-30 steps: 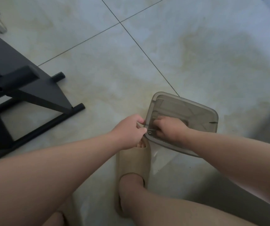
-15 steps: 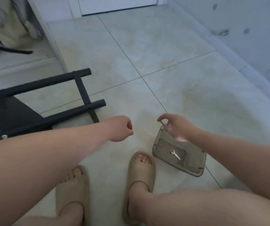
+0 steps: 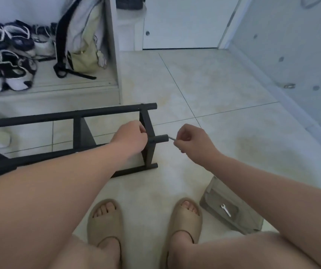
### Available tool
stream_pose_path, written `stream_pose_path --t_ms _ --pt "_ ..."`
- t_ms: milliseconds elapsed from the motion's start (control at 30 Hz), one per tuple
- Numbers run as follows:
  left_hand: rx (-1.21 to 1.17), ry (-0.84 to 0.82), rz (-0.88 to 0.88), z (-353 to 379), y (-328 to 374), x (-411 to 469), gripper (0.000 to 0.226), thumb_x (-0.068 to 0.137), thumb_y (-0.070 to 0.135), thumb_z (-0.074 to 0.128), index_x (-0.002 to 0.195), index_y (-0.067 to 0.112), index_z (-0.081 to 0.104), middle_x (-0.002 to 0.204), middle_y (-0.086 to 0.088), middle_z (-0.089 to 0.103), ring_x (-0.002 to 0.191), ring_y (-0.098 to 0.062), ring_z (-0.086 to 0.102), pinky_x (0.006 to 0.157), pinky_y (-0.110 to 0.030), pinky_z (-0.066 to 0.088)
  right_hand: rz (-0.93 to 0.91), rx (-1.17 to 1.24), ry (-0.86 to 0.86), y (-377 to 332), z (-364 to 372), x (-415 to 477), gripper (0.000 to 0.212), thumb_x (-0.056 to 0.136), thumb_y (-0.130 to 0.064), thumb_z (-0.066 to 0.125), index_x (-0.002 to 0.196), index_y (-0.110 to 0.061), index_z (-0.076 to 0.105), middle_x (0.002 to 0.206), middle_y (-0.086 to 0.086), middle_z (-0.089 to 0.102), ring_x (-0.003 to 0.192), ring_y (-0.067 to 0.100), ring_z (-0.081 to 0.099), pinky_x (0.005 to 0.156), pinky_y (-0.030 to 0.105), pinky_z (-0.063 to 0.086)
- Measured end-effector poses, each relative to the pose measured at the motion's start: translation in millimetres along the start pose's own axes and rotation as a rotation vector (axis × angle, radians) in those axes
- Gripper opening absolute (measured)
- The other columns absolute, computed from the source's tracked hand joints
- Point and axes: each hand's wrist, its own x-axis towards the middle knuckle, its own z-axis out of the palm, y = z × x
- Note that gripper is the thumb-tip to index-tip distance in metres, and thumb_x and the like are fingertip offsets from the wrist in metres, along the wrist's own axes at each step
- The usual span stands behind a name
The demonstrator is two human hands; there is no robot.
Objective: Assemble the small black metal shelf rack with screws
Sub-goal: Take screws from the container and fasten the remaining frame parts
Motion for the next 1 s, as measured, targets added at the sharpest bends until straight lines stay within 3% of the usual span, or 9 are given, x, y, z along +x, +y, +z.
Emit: stream_pose_path --t_ms 100,167,267,400,533,633,800,900,1000 --pt "0.03 0.02 -0.042 -0.2 -10.0 15.8 0.015 0.096 0.024 0.05 0.11 0.025 0.056 0.11 0.004 0.061 0.104 -0.023 0.057 0.088 -0.039 0.05 0.009 -0.004 -0.04 -4.8 7.3 9.4 0.014 0.086 -0.009 0.069 0.077 -0.018 0.063 0.068 -0.001 0.065 0.06 0.014 0.06 0.056 0.03 0.048" --pt "0.028 -0.033 -0.049 2.6 -12.9 26.4 0.013 0.097 0.028 0.049 0.107 0.024 0.057 0.11 0.003 0.061 0.104 -0.024 0.057 0.091 -0.038 0.049 0.026 0.006 -0.064 -2.8 10.5 15.0 0.012 0.087 -0.006 0.068 0.079 -0.016 0.066 0.069 0.001 0.067 0.06 0.014 0.061 0.064 0.035 0.053" --pt "0.013 -0.112 -0.037 10.4 -15.3 40.3 0.019 0.099 0.032 0.048 0.105 0.02 0.063 0.103 0.001 0.063 0.095 -0.022 0.058 0.078 -0.033 0.046 0.057 0.048 -0.097 3.2 16.0 20.7 0.009 0.088 -0.002 0.068 0.084 -0.01 0.069 0.075 0.007 0.072 0.064 0.017 0.068 0.074 0.035 0.059" --pt "-0.028 -0.22 -0.021 18.3 -17.8 54.4 0.032 0.1 0.037 0.048 0.091 0.012 0.066 0.078 -0.005 0.066 0.068 -0.02 0.057 0.058 -0.03 0.037 0.046 0.065 -0.097 8.0 26.4 30.4 0.009 0.087 -0.002 0.071 0.082 -0.008 0.067 0.071 0.001 0.072 0.063 0.013 0.071 0.068 0.026 0.06" --pt "-0.153 -0.357 -0.042 18.5 -20.2 64.5 0.038 0.1 0.039 0.049 0.093 0.007 0.068 0.071 -0.01 0.074 0.065 -0.024 0.072 0.063 -0.03 0.049 0.035 0.079 -0.094 11.5 39.8 39.8 0.011 0.087 -0.004 0.073 0.082 -0.011 0.065 0.074 0.003 0.072 0.062 0.012 0.071 0.069 0.029 0.061" --pt "-0.199 -0.402 -0.055 18.8 -23.6 69.2 0.038 0.1 0.038 0.053 0.097 0.005 0.071 0.074 -0.015 0.075 0.074 -0.031 0.075 0.065 -0.034 0.056 0.026 0.056 -0.083 16.3 48.2 41.2 0.014 0.087 -0.007 0.075 0.081 -0.014 0.065 0.073 0.001 0.072 0.063 0.012 0.072 0.071 0.032 0.062" --pt "-0.222 -0.436 -0.076 21.1 -25.7 73.6 0.039 0.099 0.037 0.054 0.096 0.005 0.074 0.069 -0.014 0.074 0.074 -0.033 0.074 0.065 -0.034 0.058 0.011 0.026 -0.044 21.5 51.7 43.8 0.014 0.087 -0.011 0.076 0.079 -0.016 0.065 0.073 0.0 0.073 0.065 0.012 0.071 0.075 0.038 0.061" --pt "-0.23 -0.446 -0.092 21.3 -24.7 74.1 0.039 0.099 0.037 0.053 0.098 0.004 0.074 0.069 -0.014 0.074 0.075 -0.034 0.074 0.07 -0.036 0.059 -0.015 -0.038 -0.04 21.2 51.8 43.1 0.014 0.087 -0.014 0.076 0.079 -0.016 0.064 0.071 -0.002 0.071 0.064 0.008 0.069 0.069 0.029 0.058" --pt "-0.232 -0.465 -0.096 21.3 -23.2 73.8 0.04 0.101 0.035 0.051 0.104 0.001 0.071 0.072 -0.015 0.075 0.088 -0.038 0.073 0.08 -0.042 0.059 -0.079 -0.15 -0.055 16.6 54.4 41.1 0.019 0.088 -0.019 0.076 0.078 -0.018 0.06 0.068 -0.005 0.067 0.062 0.009 0.062 0.053 0.017 0.045"
